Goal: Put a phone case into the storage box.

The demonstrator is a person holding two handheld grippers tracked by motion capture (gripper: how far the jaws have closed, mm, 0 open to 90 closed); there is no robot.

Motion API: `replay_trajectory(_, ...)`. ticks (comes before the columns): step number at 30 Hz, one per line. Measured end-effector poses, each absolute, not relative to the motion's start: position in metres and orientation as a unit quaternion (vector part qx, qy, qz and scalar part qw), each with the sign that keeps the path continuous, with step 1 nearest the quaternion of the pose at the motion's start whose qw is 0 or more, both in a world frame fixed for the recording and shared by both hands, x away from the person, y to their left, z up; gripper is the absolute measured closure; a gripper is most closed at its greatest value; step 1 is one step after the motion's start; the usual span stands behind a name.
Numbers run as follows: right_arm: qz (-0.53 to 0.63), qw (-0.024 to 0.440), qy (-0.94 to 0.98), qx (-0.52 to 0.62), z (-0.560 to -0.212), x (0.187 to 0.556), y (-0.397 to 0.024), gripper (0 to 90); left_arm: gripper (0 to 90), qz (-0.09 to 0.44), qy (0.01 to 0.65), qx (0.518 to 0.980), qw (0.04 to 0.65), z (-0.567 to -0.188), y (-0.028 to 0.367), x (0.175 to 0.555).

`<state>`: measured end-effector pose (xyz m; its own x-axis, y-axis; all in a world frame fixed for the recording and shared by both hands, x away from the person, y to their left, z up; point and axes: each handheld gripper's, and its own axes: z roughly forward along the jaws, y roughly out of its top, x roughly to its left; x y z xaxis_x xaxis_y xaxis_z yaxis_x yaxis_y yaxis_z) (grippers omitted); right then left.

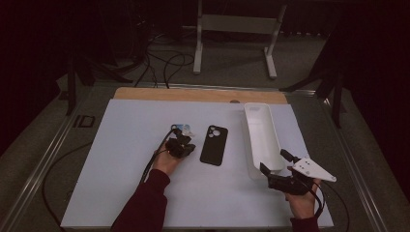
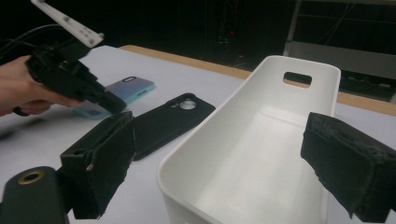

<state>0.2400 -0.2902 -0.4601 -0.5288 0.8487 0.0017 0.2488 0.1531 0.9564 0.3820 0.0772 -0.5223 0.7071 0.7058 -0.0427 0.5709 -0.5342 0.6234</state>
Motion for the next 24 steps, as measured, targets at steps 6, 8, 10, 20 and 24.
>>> replay_trajectory(6, 0.520, 0.291, 0.702, 0.389, -0.460, 0.241, -0.291, 9.8, 90.0, 0.117, 0.412, 0.846, 0.317, -0.522, 0.119, 0.374)
replay_trajectory(8, 0.522, 0.291, 0.701, 0.389, -0.459, 0.241, -0.291, 9.8, 90.0, 0.116, 0.418, 0.843, 0.317, -0.524, 0.128, 0.372)
replay_trajectory(10, 0.522, 0.291, 0.701, 0.389, -0.459, 0.241, -0.290, 9.8, 90.0, 0.116, 0.418, 0.843, 0.319, -0.525, 0.129, 0.371)
replay_trajectory(20, 0.525, 0.294, 0.699, 0.387, -0.457, 0.241, -0.293, 9.7, 84.0, 0.131, 0.407, 0.806, 0.409, -0.501, 0.140, 0.357)
replay_trajectory(24, 0.527, 0.291, 0.698, 0.387, -0.456, 0.242, -0.295, 9.8, 72.2, 0.171, 0.391, 0.776, 0.464, -0.474, 0.165, 0.334)
